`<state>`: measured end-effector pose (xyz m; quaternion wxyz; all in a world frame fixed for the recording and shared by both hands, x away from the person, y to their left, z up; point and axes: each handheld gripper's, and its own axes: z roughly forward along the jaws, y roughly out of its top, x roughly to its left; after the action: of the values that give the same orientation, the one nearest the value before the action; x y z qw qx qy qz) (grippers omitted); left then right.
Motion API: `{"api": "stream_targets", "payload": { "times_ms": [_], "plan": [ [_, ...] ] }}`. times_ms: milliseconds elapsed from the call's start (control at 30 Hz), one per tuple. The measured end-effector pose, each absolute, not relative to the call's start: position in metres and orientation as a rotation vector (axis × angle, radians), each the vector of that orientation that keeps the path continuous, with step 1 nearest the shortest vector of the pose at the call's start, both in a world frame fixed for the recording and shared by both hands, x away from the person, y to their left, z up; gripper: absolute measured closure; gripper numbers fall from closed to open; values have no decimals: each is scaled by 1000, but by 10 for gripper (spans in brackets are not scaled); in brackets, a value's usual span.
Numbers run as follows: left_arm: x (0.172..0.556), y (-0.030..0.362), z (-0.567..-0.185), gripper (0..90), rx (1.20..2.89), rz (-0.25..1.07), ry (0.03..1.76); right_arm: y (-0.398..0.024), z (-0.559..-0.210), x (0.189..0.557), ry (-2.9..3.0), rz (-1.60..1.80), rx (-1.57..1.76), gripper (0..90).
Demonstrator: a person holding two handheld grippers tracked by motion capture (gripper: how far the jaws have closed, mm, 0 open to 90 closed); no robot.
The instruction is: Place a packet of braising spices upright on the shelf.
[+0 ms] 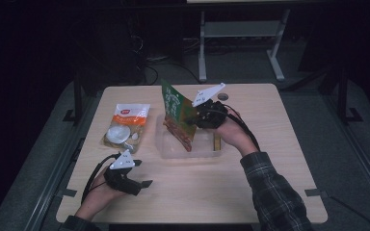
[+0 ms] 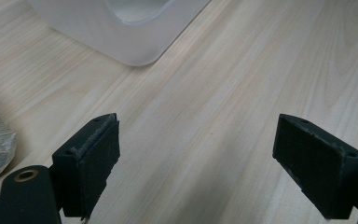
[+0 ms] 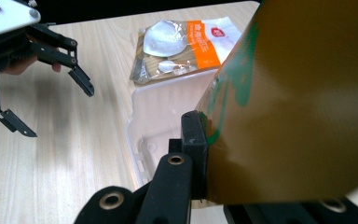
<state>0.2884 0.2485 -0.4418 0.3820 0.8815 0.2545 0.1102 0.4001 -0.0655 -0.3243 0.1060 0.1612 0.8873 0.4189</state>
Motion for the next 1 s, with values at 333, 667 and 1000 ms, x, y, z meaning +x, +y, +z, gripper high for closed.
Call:
{"api": "stream_targets", "payload": {
  "times_ms": [333, 667, 1000],
  "plan": [
    [289, 249, -443, 144, 2256, 266, 649, -53, -334, 403, 2637, 1229, 474, 891],
    [288, 246, -444, 144, 2258, 269, 647, -49, -339, 405, 2650, 1223, 482, 883],
    [289, 246, -445, 144, 2272, 266, 639, -48, -340, 403, 2637, 1239, 472, 763]
  ]
}}
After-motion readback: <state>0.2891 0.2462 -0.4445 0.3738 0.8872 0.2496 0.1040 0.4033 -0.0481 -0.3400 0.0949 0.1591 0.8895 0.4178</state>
